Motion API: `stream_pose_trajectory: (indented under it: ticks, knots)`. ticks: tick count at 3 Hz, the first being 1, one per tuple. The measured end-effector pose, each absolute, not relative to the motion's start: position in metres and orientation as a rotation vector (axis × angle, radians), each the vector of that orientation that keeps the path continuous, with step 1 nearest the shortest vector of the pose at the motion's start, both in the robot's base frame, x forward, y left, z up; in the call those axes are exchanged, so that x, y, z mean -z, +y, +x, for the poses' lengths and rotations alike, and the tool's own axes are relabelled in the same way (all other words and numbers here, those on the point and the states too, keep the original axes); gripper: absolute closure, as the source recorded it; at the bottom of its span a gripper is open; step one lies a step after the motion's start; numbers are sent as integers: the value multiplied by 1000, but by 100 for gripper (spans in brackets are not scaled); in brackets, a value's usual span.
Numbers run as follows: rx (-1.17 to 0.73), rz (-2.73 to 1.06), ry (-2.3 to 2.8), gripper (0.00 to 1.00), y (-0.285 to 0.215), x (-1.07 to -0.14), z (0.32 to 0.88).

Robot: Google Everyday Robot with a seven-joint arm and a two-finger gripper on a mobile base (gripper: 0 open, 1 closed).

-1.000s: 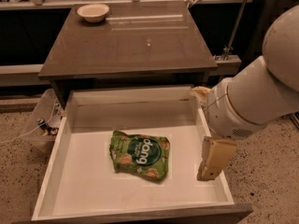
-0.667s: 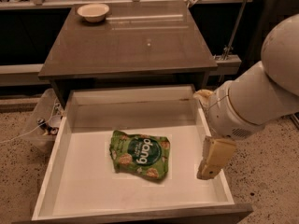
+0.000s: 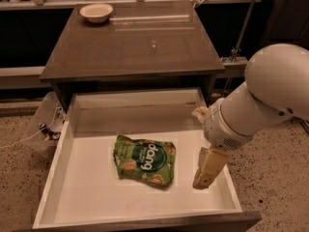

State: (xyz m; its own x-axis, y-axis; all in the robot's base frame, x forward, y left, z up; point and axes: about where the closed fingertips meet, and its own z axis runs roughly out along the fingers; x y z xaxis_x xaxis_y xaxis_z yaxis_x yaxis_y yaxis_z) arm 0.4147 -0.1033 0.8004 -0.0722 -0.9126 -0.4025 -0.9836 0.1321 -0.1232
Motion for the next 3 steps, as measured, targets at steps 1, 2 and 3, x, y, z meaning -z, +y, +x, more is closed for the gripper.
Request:
stream_pose_trajectory:
  ticks: [1,2,3]
  knots:
    - [-317,-1893,1987,0,-75,-787,405]
    - [-357,-1998,1919,0,-50,-781,386]
    - [-363,-2018,1906,0,-46,-779,383]
